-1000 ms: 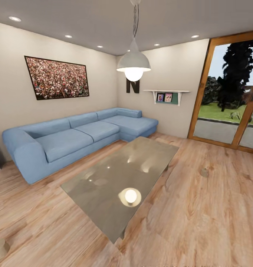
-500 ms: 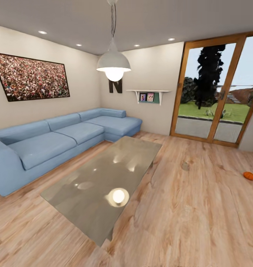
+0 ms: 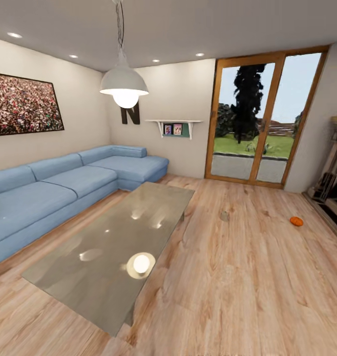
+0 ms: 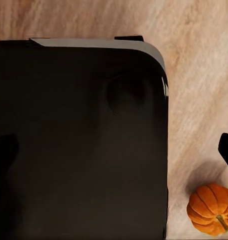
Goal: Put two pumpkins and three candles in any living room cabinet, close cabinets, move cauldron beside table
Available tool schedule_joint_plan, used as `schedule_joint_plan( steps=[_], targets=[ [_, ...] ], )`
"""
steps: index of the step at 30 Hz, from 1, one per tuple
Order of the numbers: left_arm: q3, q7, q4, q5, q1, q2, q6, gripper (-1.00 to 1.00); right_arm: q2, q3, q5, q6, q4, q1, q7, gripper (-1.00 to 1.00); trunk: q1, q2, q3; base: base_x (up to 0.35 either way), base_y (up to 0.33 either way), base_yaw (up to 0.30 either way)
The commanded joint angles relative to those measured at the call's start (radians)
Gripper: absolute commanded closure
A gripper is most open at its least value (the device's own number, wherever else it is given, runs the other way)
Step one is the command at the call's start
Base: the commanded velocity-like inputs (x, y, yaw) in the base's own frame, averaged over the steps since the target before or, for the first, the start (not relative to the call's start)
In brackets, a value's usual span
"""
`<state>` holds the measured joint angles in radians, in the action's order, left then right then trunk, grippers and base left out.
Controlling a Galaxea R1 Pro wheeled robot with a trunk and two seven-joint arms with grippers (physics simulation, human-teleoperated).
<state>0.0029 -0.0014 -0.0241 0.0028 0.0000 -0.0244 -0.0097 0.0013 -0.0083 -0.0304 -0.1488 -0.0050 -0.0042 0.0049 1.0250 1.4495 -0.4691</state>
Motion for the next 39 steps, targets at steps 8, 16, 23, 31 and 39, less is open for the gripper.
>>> schedule_joint_plan(
  steps=[8,16,23,31,39],
  targets=[
    [0.000,0.000,0.000,0.000,0.000,0.000,-0.001,-1.00,0.000,-0.001,-0.006,-0.003,0.000,0.000,0.000,-1.00,0.000,0.000,-0.001,0.000,0.000,-0.290],
    [0.002,-0.005,-0.001,0.001,0.000,0.003,-0.004,-1.00,0.000,-0.001,-0.007,-0.003,0.000,0.000,0.000,-1.00,0.000,0.000,-0.001,0.000,0.000,-0.288],
    [-0.003,-0.015,-0.006,-0.005,0.000,0.003,-0.007,-1.00,0.000,-0.002,-0.008,-0.006,0.000,0.000,0.001,-1.00,0.000,0.000,-0.001,0.001,0.000,-0.288],
    [-0.007,-0.015,-0.009,-0.009,0.000,0.003,-0.011,-1.00,0.000,-0.002,-0.008,-0.006,0.001,0.000,0.001,-1.00,0.000,0.000,-0.001,0.230,-0.022,-0.288],
    [-0.007,-0.015,-0.009,-0.009,0.000,0.003,-0.024,-1.00,0.001,-0.002,-0.008,-0.006,0.001,0.000,0.000,-1.00,0.000,0.000,-0.001,0.324,-0.092,-0.288]
  ],
)
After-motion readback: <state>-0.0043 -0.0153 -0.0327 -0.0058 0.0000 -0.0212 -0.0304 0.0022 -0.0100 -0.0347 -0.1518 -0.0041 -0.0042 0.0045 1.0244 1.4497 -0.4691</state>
